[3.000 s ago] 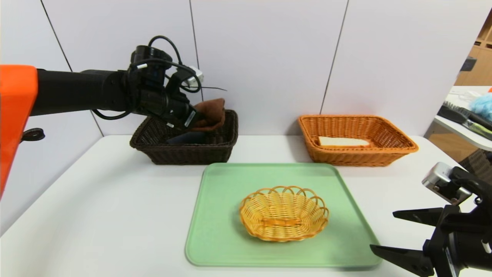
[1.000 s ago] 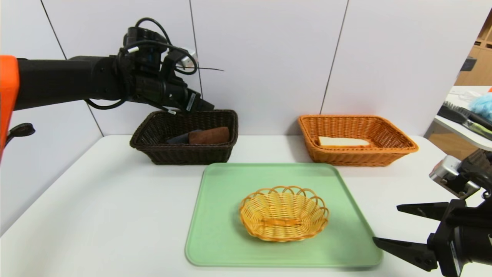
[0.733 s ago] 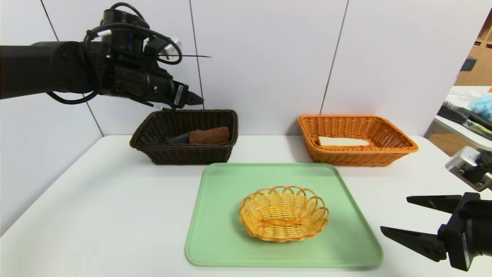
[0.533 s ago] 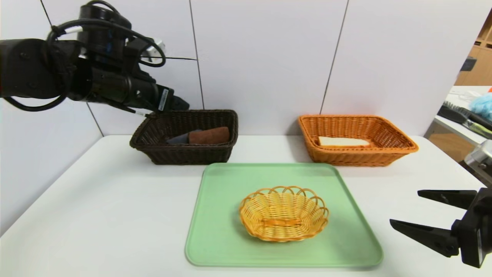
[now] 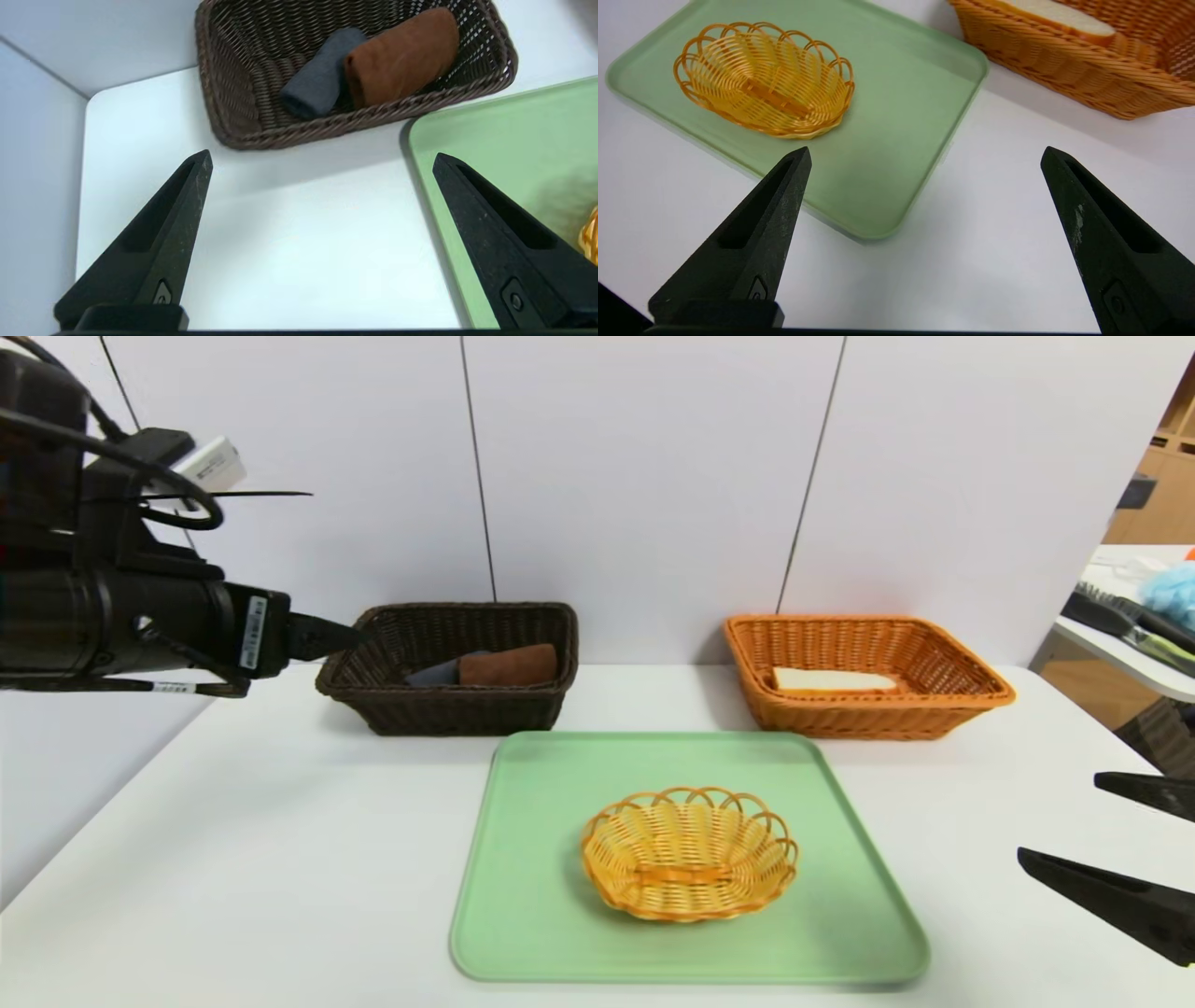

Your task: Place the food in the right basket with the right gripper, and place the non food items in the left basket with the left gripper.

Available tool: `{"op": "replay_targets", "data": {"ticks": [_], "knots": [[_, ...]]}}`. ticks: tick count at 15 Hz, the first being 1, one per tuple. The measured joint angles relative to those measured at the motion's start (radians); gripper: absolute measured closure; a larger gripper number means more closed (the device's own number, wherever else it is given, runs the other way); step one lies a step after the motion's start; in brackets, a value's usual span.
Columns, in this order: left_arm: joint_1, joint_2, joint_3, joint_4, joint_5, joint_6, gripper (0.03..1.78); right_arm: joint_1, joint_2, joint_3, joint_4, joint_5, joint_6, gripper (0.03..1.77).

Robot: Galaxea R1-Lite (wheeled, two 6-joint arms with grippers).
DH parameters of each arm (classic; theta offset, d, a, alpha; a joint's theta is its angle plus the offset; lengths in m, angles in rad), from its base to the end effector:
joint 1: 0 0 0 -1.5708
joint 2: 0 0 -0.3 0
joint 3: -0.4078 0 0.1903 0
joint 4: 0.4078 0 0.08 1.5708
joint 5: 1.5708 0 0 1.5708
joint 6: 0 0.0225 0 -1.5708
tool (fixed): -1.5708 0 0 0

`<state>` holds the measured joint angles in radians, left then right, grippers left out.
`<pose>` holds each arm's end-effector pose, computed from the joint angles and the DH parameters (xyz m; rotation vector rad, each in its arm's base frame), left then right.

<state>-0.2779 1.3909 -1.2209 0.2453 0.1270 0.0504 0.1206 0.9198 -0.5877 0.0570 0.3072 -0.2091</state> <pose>0.2170 -0.0590 0.2987 0.1332 0.4035 -0.1590 0.1003 0.0190 0.2146 -0.1668 0.3445 0.4613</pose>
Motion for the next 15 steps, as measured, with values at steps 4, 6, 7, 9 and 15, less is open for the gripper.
{"op": "replay_targets", "data": {"ticks": [4, 6, 7, 9, 15], "knots": [[-0.001, -0.183, 0.162, -0.001, 0.019, -0.002, 0.12, -0.066, -0.084, 0.003, 0.017, -0.066, -0.003, 0.1], [0.002, -0.288, 0.254, -0.001, 0.021, -0.001, 0.12, -0.073, -0.119, 0.003, 0.024, -0.161, -0.004, 0.1], [0.009, -0.337, 0.295, -0.001, 0.022, 0.0, 0.12, -0.073, -0.136, 0.003, 0.027, -0.208, -0.003, 0.1], [0.031, -0.438, 0.375, -0.001, 0.032, 0.002, 0.12, -0.074, -0.164, 0.007, 0.03, -0.272, -0.003, 0.1], [0.138, -0.751, 0.613, -0.004, 0.044, 0.062, 0.12, -0.077, -0.303, 0.009, 0.165, -0.379, -0.009, 0.1]]}}
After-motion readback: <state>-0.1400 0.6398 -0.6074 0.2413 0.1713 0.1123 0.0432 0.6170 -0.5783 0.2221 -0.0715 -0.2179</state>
